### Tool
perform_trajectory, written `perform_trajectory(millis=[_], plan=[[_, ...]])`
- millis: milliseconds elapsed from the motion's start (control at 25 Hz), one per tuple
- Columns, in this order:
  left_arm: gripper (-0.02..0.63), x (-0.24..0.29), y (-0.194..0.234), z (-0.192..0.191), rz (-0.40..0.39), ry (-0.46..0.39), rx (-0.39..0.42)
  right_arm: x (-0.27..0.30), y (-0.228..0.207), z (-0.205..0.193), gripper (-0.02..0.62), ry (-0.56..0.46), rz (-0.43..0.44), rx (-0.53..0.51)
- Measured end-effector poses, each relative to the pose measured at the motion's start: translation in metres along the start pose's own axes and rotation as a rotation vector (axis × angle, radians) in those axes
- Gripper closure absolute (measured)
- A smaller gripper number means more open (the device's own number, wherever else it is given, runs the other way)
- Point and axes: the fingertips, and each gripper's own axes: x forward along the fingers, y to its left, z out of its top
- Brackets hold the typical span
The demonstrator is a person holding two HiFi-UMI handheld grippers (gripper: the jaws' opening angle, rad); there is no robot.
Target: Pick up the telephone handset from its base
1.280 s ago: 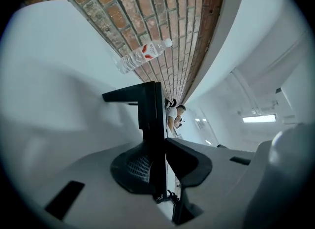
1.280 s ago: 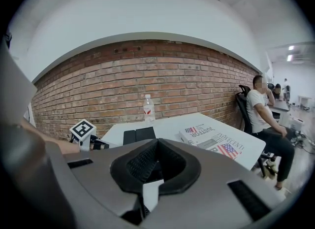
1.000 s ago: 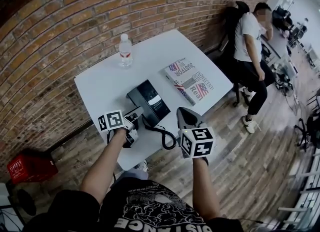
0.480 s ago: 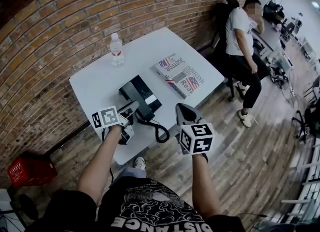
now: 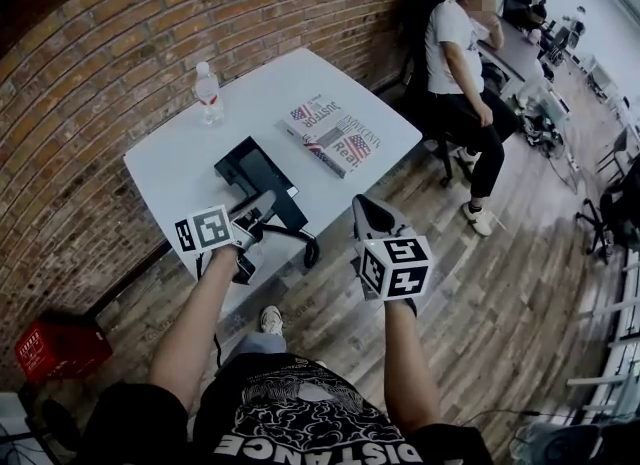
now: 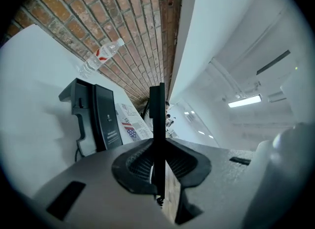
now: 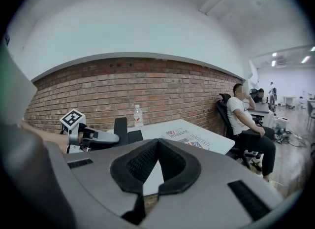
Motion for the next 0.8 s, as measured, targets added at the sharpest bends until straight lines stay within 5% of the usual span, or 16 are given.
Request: perform_trajectory(millis=[800], plan=[[0.534, 0.017, -0.162, -0.059, -0.126, 0.020, 0.301, -0.136, -0.045, -0.002, 0.595, -0.100, -0.142, 0.018]])
